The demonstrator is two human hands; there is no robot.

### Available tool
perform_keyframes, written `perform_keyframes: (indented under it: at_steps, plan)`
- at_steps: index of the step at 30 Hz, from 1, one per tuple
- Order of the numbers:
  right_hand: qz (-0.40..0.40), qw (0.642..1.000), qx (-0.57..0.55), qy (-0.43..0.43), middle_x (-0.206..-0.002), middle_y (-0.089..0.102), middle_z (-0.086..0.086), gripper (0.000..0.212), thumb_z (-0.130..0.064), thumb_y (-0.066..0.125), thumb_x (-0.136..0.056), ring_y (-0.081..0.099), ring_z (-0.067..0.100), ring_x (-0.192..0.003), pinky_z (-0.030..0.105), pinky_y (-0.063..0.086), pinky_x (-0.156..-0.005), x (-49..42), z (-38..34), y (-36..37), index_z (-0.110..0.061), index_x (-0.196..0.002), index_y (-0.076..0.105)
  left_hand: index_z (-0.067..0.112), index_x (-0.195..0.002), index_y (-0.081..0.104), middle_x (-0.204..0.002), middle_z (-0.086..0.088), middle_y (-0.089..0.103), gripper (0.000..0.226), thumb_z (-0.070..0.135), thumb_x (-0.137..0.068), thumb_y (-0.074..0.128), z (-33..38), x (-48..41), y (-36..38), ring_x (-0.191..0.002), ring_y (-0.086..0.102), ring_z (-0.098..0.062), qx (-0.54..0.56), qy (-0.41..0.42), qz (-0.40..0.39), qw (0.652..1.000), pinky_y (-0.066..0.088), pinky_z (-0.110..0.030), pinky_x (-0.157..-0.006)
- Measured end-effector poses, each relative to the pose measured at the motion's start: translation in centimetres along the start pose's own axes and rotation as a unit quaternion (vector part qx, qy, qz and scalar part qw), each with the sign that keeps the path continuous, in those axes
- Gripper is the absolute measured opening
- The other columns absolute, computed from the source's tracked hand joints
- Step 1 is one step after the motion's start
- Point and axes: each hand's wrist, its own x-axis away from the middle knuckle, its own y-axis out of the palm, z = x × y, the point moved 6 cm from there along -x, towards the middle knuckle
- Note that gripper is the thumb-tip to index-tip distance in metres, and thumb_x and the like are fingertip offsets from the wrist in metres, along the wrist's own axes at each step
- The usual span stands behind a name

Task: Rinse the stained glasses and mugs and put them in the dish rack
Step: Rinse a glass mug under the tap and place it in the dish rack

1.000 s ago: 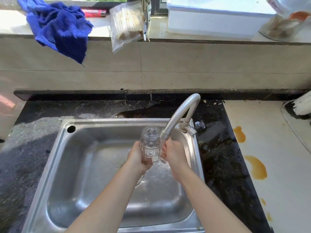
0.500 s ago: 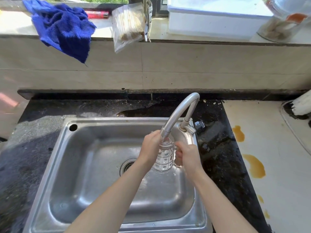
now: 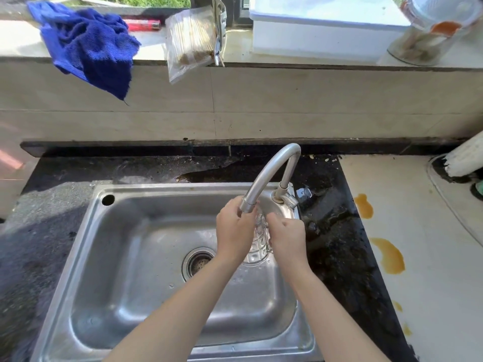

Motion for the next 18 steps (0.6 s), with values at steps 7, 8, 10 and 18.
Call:
perform_keyframes:
  at_steps: [7, 8, 10, 18]
  plan:
    - [-0.002, 0.999, -0.045, 0.003, -0.042, 0.017, -0.003, 0.055, 0.0, 0.051, -0.083, 0.012, 0.011, -0.042, 0.027, 0.01, -0.046, -0.2, -0.8, -0.2, -0.02, -0.041, 0.022, 0.021, -0.076, 0.068, -0.077, -0.007, 0.069, 0.033, 0.024, -0.097, 0.043, -1.8, -1.6, -0.4, -0.068, 0.06, -0.021, 0.108, -0.162, -0.089, 0.977, 0.049, -0.03, -0.063]
    - [0.0, 0.998, -0.066, 0.008, -0.043, 0.016, -0.002, 0.053, 0.001, 0.05, -0.083, 0.011, 0.012, -0.043, 0.03, 0.01, -0.047, -0.3, -0.8, -0.2, -0.018, -0.043, 0.022, 0.022, -0.078, 0.066, -0.073, -0.003, 0.068, 0.034, 0.029, -0.098, 0.041, -2.3, -1.3, -0.5, -0.066, 0.06, -0.018, 0.108, -0.185, -0.086, 0.973, 0.048, -0.028, -0.062]
    - [0.0, 0.996, -0.087, 0.005, -0.044, 0.015, -0.003, 0.052, 0.003, 0.049, -0.082, 0.011, 0.012, -0.045, 0.032, 0.009, -0.049, -0.5, -0.8, -0.3, -0.018, -0.044, 0.021, 0.023, -0.079, 0.066, -0.073, -0.001, 0.07, 0.034, 0.041, -0.095, 0.042, -3.4, -0.8, -0.5, -0.071, 0.063, -0.019, 0.08, -0.243, -0.12, 0.959, 0.051, -0.033, -0.074]
    - [-0.027, 0.998, -0.031, -0.043, -0.045, 0.018, -0.008, 0.055, 0.007, 0.05, -0.083, 0.015, 0.007, -0.046, 0.024, 0.014, -0.046, -0.6, -0.9, 0.6, -0.021, -0.044, 0.024, 0.016, -0.085, 0.064, -0.081, -0.007, 0.064, 0.017, 0.033, -0.081, 0.064, -5.4, -0.7, -0.9, -0.071, 0.061, -0.023, 0.154, -0.394, -0.133, 0.897, 0.055, -0.032, -0.07]
